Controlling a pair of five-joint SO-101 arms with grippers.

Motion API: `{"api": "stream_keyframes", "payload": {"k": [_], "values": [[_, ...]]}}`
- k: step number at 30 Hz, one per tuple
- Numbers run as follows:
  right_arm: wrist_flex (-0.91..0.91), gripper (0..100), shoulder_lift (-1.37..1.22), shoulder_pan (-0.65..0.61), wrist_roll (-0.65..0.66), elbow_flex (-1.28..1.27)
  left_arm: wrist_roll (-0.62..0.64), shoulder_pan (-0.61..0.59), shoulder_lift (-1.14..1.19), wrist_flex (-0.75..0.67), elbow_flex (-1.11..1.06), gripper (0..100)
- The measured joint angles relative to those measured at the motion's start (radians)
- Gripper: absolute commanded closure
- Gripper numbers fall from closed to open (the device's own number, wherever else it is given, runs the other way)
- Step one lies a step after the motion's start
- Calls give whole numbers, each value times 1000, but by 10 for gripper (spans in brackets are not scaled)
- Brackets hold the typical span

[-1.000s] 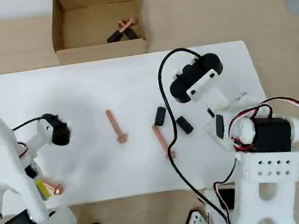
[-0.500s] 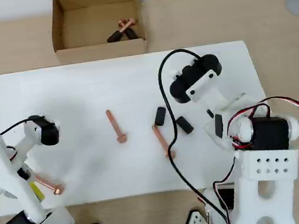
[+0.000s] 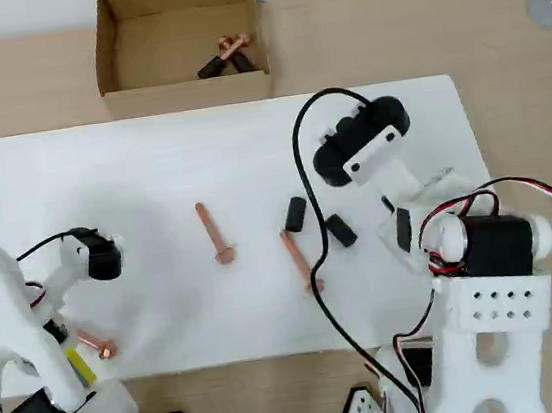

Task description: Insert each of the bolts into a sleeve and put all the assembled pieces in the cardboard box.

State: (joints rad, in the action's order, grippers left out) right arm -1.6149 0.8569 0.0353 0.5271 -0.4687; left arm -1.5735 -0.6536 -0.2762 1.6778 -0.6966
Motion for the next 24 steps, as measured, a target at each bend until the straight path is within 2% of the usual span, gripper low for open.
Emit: {"api": "stream_keyframes", "payload": {"k": [3,8,16,18,24], "values": [[18,988,0,0,0,0,236,29,0,-107,-14,869],[34,988,-43,0,0,-3,792,74,0,-310,-15,869],[49,988,-54,-2,0,-3,1513,146,0,-341,-12,869],[49,988,-54,-2,0,-3,1629,146,2,-290,25,882],[55,988,-69,-2,0,-3,1804,144,2,-110,206,917]]}}
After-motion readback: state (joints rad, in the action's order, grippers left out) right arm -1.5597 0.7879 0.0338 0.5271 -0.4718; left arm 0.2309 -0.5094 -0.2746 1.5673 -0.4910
